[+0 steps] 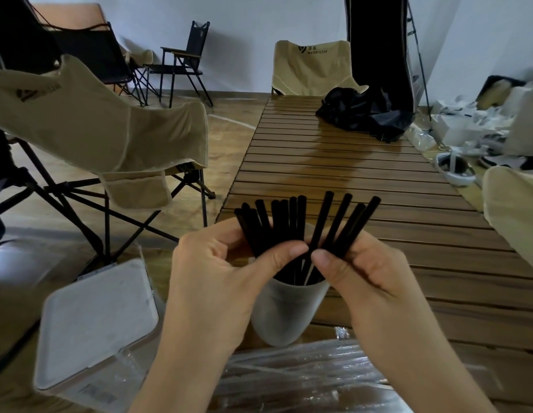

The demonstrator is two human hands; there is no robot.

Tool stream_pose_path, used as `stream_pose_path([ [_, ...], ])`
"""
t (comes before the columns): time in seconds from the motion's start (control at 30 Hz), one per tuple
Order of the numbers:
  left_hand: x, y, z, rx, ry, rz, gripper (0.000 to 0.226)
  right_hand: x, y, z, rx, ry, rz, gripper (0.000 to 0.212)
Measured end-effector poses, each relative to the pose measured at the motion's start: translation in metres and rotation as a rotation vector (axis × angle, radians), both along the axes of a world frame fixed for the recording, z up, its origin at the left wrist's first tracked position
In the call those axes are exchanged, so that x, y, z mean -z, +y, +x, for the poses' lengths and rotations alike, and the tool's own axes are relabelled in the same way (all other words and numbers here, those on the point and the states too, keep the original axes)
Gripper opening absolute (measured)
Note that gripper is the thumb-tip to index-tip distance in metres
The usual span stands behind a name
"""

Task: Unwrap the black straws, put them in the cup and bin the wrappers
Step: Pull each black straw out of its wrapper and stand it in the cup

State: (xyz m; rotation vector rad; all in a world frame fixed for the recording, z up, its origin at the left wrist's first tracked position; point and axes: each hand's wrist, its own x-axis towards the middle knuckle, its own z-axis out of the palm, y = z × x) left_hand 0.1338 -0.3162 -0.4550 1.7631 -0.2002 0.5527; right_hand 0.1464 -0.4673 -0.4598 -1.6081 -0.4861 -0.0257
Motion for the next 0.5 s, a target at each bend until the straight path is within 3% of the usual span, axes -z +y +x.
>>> stream_pose_path([
  [0.33, -0.0005, -0.0031, -0.0015, 0.014, 0.043, -0.123, 0.018, -0.0062, 0.0054, -0.0049, 0.046, 0.056, -0.011, 0.03],
  [0.5, -0.0011, -0.0054, -0.0008, 0.028, 0.056, -0.149, 0.016, -0.004, 0.0079, -0.0041, 0.158, 0.048, -0.001, 0.021],
])
